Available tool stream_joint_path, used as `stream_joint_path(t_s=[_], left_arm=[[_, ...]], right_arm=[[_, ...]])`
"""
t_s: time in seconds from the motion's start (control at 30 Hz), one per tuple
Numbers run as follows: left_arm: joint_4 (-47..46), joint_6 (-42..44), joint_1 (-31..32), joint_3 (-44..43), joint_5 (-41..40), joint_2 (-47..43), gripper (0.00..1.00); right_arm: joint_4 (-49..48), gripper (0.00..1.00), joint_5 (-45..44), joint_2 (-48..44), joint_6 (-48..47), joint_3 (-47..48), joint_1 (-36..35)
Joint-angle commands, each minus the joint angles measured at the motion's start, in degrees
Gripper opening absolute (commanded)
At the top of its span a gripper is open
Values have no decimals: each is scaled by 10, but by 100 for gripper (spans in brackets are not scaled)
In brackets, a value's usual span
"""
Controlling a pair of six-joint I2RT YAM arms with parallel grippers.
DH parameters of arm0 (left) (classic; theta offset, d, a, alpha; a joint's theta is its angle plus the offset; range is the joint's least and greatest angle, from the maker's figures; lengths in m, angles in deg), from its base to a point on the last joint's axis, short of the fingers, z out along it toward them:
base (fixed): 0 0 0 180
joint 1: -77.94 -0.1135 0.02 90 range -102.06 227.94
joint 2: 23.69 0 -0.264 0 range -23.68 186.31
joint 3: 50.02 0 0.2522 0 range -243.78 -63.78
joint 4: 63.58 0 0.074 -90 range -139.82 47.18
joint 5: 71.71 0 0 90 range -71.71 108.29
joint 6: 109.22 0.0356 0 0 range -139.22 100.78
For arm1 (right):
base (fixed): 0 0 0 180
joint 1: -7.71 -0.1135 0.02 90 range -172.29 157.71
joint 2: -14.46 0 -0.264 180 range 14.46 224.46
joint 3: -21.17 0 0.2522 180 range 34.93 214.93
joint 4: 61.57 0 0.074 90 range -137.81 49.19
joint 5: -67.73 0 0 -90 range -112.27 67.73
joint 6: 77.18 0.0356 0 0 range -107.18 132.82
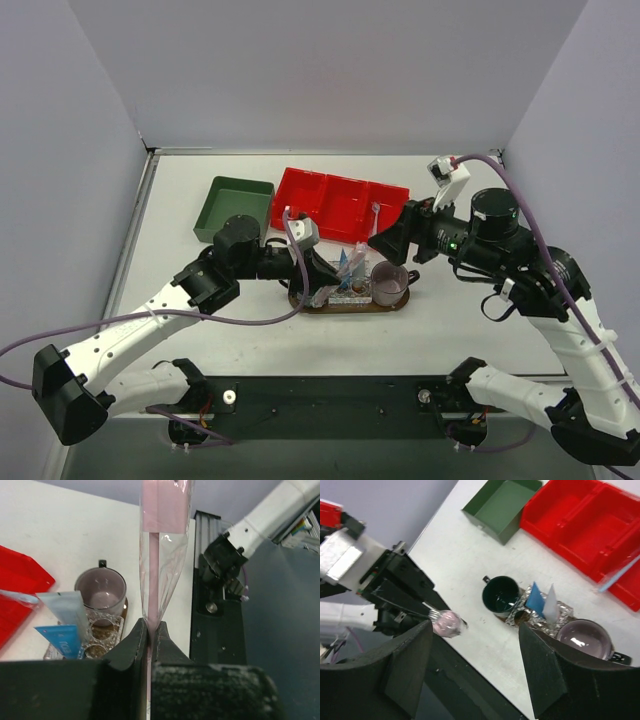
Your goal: Prepare toiletry sets of a toothbrush and toothpaste on the tray
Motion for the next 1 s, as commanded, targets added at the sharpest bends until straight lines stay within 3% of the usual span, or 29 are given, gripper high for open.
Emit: stream_joint_path(t_s=[0.0,0.3,0.43,0.8,0.97], left_arm=[[17,38,0,2,86,-7,0],[20,36,5,3,95,-3,0],[19,34,7,3,97,3,0],[6,22,9,9,102,8,0],[9,20,10,8,82,9,0]], right_arm=[[25,62,114,19,0,12,1],[4,59,113,31,0,-24,-60],[-6,51,101,38,-1,-29,-86],[-26,26,87,17,6,-58,-88],[-29,1,68,3,8,-73,-90]])
